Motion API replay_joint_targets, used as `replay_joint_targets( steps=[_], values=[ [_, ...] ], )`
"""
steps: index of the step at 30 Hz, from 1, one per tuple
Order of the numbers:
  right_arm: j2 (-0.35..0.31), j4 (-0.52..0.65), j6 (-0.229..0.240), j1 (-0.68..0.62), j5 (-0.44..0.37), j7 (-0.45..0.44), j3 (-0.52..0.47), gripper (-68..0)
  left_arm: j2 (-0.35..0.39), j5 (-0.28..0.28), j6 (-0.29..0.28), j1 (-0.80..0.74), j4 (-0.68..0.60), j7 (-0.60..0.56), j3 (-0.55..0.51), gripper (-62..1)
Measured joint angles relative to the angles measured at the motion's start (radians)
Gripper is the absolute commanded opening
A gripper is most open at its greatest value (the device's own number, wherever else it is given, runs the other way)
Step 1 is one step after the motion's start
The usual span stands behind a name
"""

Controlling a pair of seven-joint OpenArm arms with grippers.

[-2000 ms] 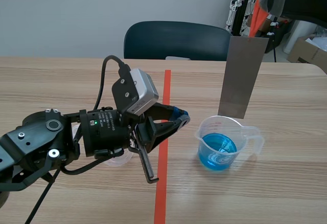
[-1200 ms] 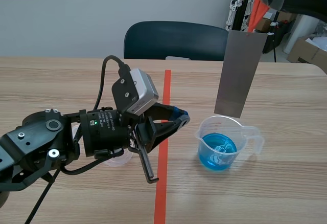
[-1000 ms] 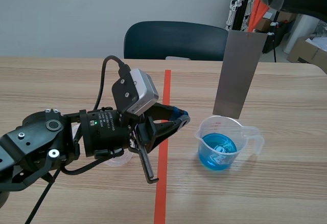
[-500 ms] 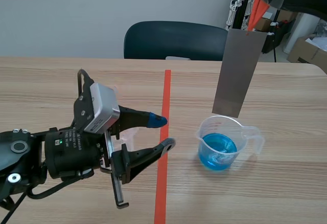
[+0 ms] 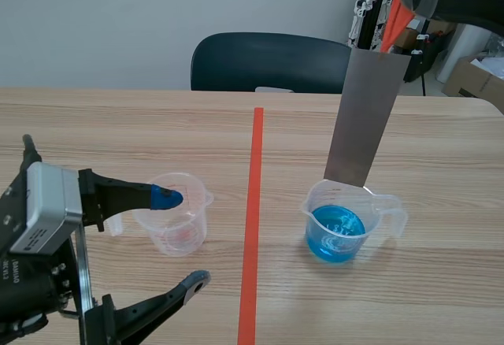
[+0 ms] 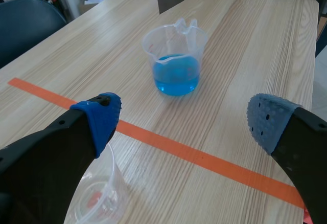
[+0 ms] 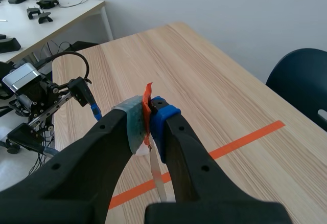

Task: Do the redox reaction experiment. lower the plate into the blue solution

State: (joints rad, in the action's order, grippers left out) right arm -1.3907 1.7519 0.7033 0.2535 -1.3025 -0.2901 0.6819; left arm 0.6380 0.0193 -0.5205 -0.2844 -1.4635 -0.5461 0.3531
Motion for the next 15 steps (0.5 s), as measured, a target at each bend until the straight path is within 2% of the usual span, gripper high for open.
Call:
replay_joint_targets(
  steps=[4,8,15],
  values=[
    [0.0,0.0,0.0,-0.005,0.0,0.0,0.0,-67.3,0.012,0.0,0.0,-0.108,-0.005,-0.073,-0.077,-3.3],
    [0.0,0.0,0.0,-0.005,0.0,-0.001,0.0,-67.3,0.014,0.0,0.001,-0.202,-0.005,-0.15,-0.145,1.2],
    [0.022,-0.001,-0.008,-0.005,0.014,0.005,0.0,-67.3,0.013,-0.023,0.0,-0.33,-0.005,-0.283,-0.222,1.4]
  ],
)
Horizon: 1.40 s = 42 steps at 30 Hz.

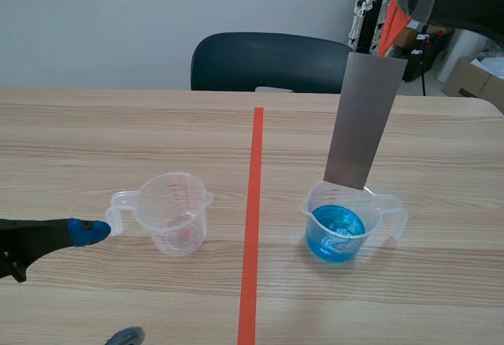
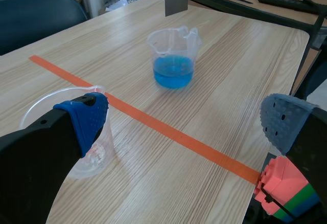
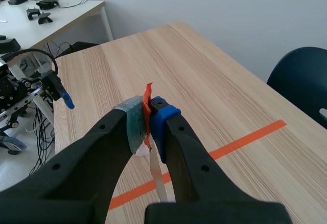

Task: Do the redox reaction experiment. lower the plate into the blue solution

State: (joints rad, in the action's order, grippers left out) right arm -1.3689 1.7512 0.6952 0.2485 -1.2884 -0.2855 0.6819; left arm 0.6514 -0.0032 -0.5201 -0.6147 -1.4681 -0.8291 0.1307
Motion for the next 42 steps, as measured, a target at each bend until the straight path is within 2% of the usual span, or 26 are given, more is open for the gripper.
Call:
replay_joint_targets(
  steps=[5,14,18,21,24,26,28,32,37,40,42],
  values=[
    [0.049,-0.006,0.0,0.0,0.021,0.03,0.0,-67.3,0.0,-0.038,0.002,-0.067,0.0,-0.079,-0.045,1.4],
    [0.097,-0.056,0.0,0.0,0.048,0.059,0.0,-67.3,0.0,-0.037,0.004,-0.175,0.0,-0.166,-0.086,1.4],
    [0.106,-0.076,0.0,0.0,0.047,0.067,0.0,-67.3,0.0,-0.037,0.05,-0.206,0.0,-0.235,-0.085,1.4],
    [0.106,-0.079,0.0,0.0,0.047,0.067,0.0,-67.3,0.0,-0.053,0.065,-0.231,0.0,-0.267,-0.085,1.4],
    [0.106,-0.079,0.0,0.0,0.051,0.067,0.0,-67.3,0.0,-0.061,0.069,-0.241,0.0,-0.267,-0.085,1.4],
    [0.106,-0.079,0.0,-0.001,0.058,0.067,0.0,-67.3,-0.003,-0.063,0.101,-0.241,0.002,-0.268,-0.085,1.4],
    [0.106,-0.079,0.0,-0.005,0.064,0.067,0.0,-67.3,-0.014,-0.062,0.109,-0.243,0.007,-0.267,-0.085,1.4],
    [0.129,-0.097,0.0,-0.014,0.095,0.067,0.0,-67.3,-0.045,-0.069,0.109,-0.26,0.024,-0.267,-0.085,1.4],
    [0.151,-0.133,0.0,-0.014,0.095,0.074,0.0,-67.3,-0.072,-0.076,0.109,-0.267,0.04,-0.267,-0.085,1.4],
    [0.158,-0.146,0.0,-0.014,0.104,0.075,0.0,-67.3,-0.076,-0.076,0.109,-0.266,0.043,-0.267,-0.085,-1.8],
    [0.166,-0.153,0.001,-0.014,0.111,0.079,0.0,-67.3,-0.085,-0.076,0.119,-0.266,0.049,-0.267,-0.085,-1.8]
  ],
)
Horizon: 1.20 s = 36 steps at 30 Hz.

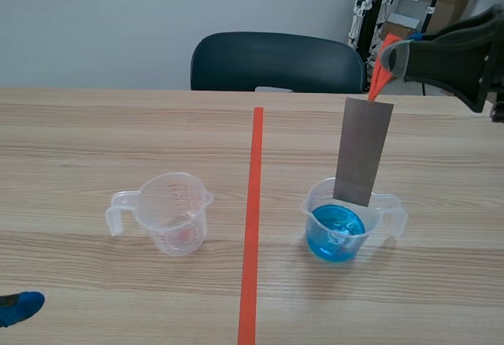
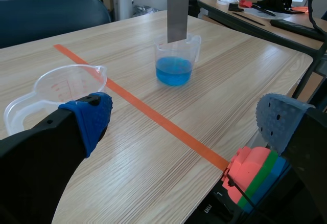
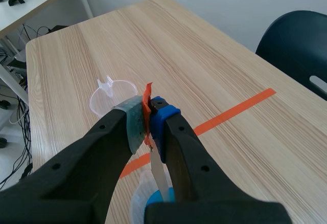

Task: Do the redox reaction experiment. lower the plate into the blue solution

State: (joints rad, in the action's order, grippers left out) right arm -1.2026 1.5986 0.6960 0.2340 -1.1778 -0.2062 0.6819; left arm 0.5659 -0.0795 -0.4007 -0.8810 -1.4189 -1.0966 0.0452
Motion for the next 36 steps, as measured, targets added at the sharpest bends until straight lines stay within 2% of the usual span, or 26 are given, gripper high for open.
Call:
replay_joint_targets(
  steps=[3,8,14,17,36],
  values=[
    [0.008,-0.012,0.0,0.0,0.006,0.002,0.0,-67.3,-0.001,-0.008,0.002,0.0,0.017,0.0,0.0,-1.8],
    [0.035,-0.037,0.0,0.0,0.024,0.003,0.0,-67.3,-0.001,-0.05,0.054,0.011,0.024,0.005,0.0,-1.7],
    [0.059,-0.046,0.0,0.0,0.038,0.01,0.0,-67.3,-0.001,-0.044,0.053,0.017,0.024,0.008,0.0,-1.7],
    [0.072,-0.046,0.0,0.0,0.046,0.022,0.0,-67.3,-0.001,-0.044,0.053,0.017,0.024,0.007,0.0,1.4],
    [0.167,-0.125,0.0,0.0,0.093,0.051,0.0,-67.3,-0.001,-0.044,0.05,0.017,0.024,0.005,0.0,1.4]
  ],
)
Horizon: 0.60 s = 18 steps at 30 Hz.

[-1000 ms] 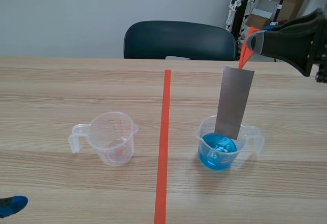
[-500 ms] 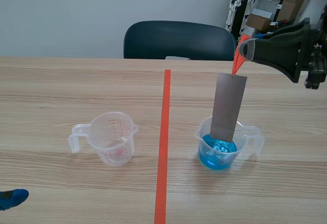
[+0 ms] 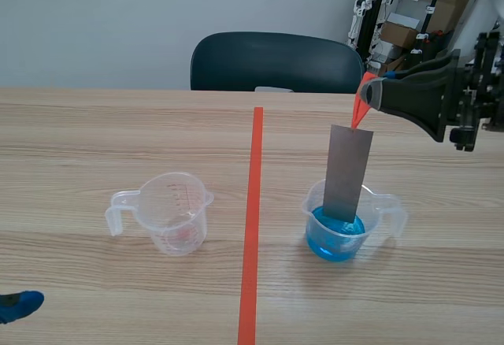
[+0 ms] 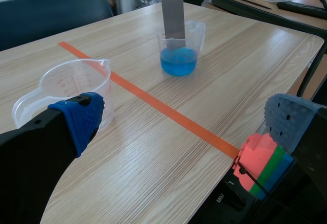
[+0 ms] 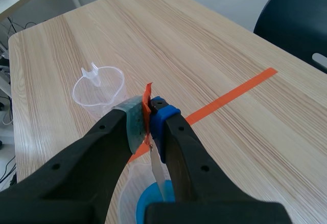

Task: Do the redox reaction experiment. lower the plate into the blue solution

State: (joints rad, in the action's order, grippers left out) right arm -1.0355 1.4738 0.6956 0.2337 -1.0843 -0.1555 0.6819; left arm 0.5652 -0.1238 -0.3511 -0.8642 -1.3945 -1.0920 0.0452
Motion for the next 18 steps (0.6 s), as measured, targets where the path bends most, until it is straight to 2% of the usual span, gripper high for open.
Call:
replay_joint_targets(
  steps=[18],
  values=[
    [0.089,-0.096,0.001,-0.014,0.059,0.026,0.0,-67.3,0.0,0.0,0.0,0.0,0.0,0.003,0.0,1.4]
  ],
)
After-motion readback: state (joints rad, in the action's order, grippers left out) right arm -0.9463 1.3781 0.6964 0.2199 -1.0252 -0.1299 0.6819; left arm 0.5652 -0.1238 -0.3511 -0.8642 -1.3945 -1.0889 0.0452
